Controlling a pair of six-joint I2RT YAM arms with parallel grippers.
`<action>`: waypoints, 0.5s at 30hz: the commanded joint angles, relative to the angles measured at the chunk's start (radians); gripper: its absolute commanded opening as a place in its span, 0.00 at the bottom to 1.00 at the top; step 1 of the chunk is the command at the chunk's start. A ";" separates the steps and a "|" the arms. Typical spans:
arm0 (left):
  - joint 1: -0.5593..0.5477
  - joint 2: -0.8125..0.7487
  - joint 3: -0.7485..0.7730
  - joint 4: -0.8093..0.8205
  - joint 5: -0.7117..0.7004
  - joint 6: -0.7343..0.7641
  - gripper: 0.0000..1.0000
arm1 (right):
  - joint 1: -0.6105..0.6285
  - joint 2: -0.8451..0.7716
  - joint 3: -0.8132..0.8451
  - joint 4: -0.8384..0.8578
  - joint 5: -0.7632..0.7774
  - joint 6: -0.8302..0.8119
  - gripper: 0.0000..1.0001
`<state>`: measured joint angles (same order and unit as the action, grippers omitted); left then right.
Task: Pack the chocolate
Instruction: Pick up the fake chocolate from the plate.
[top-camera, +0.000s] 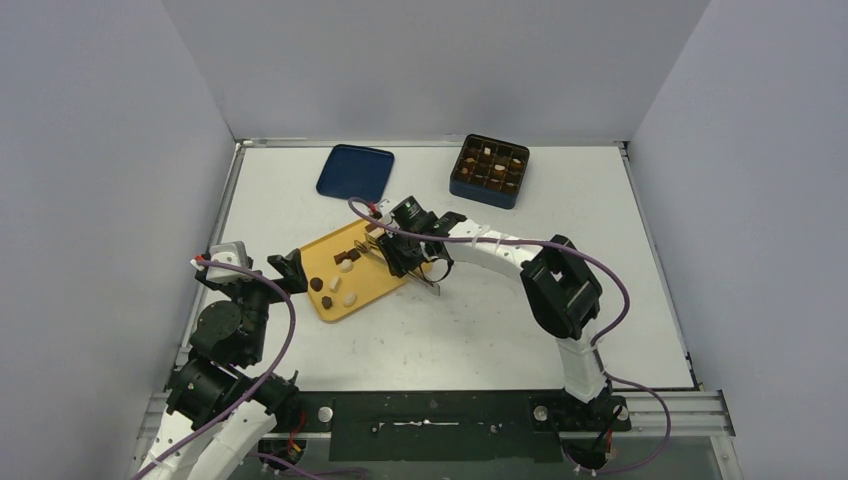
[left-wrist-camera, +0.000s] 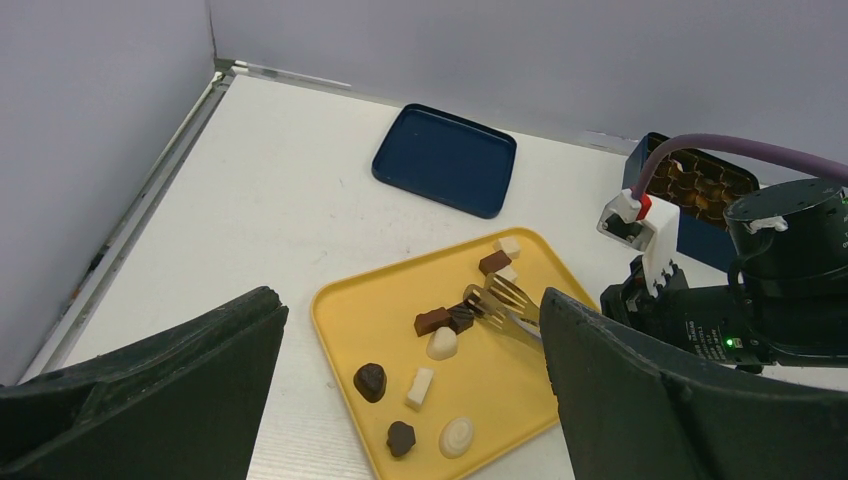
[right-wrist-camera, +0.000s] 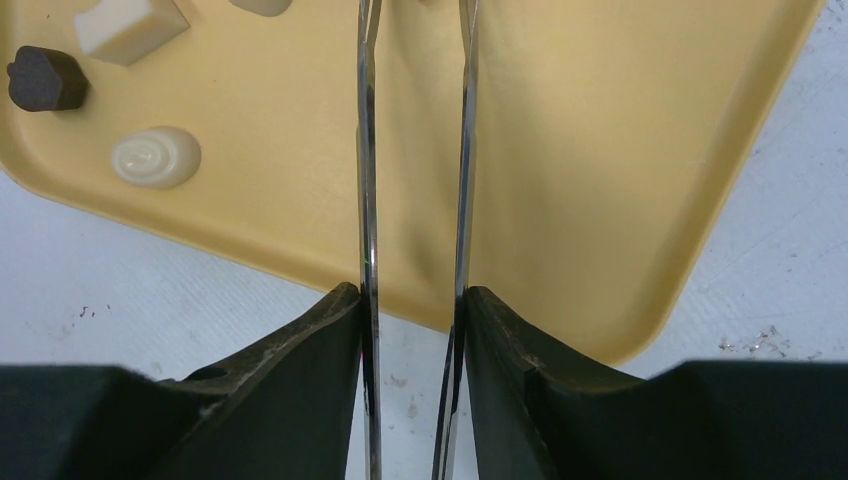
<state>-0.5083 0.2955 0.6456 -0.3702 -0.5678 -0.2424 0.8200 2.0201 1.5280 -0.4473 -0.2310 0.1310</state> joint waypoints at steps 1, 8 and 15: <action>0.008 -0.005 0.015 0.023 0.005 0.005 0.97 | 0.007 0.003 0.059 0.018 0.030 -0.001 0.37; 0.007 -0.004 0.015 0.025 0.008 0.005 0.97 | 0.009 -0.055 0.023 0.030 0.036 0.011 0.27; 0.007 -0.007 0.015 0.025 0.010 0.006 0.97 | -0.015 -0.153 -0.029 0.045 0.038 0.030 0.24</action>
<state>-0.5076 0.2951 0.6456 -0.3702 -0.5674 -0.2424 0.8188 1.9923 1.5108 -0.4496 -0.2066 0.1440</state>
